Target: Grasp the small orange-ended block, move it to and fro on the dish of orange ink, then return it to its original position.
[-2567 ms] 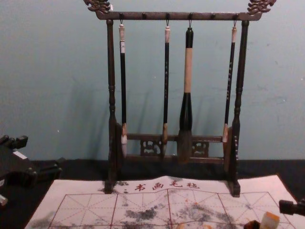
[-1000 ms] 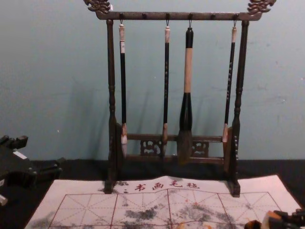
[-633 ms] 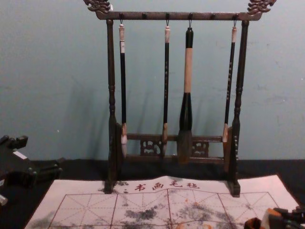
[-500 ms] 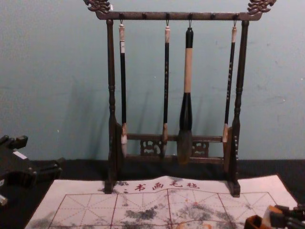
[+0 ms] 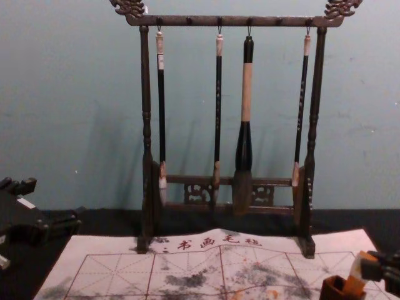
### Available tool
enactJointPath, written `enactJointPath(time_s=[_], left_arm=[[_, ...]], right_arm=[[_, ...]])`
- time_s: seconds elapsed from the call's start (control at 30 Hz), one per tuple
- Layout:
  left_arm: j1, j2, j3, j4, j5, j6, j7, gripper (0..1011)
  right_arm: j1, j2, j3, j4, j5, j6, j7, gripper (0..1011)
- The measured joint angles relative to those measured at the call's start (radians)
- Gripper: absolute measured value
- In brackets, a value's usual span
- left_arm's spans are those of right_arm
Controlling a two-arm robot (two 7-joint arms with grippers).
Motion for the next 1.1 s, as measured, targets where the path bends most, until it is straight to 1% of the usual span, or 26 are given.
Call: enactJointPath(time_s=[0.17, 0.53, 0.77, 0.93, 1.1], left_arm=[[0.000, 0.000, 0.000, 0.000, 0.000, 0.000, 0.000, 1001], [0.000, 0.000, 0.000, 0.000, 0.000, 0.000, 0.000, 1001], [0.000, 0.000, 0.000, 0.000, 0.000, 0.000, 0.000, 1001], [0.000, 0.000, 0.000, 0.000, 0.000, 0.000, 0.000, 1001], [0.000, 0.000, 0.000, 0.000, 0.000, 0.000, 0.000, 1001]], right_arm=[[-0.002, 0.002, 0.002, -0.005, 0.003, 0.000, 0.000, 94], [-0.013, 0.018, 0.024, -0.055, 0.018, -0.002, -0.004, 94], [-0.003, 0.018, 0.024, -0.071, 0.018, -0.008, -0.001, 94], [0.027, 0.005, -0.002, -0.067, 0.006, -0.010, 0.013, 94], [0.067, -0.018, -0.043, -0.043, -0.014, -0.007, 0.030, 94]])
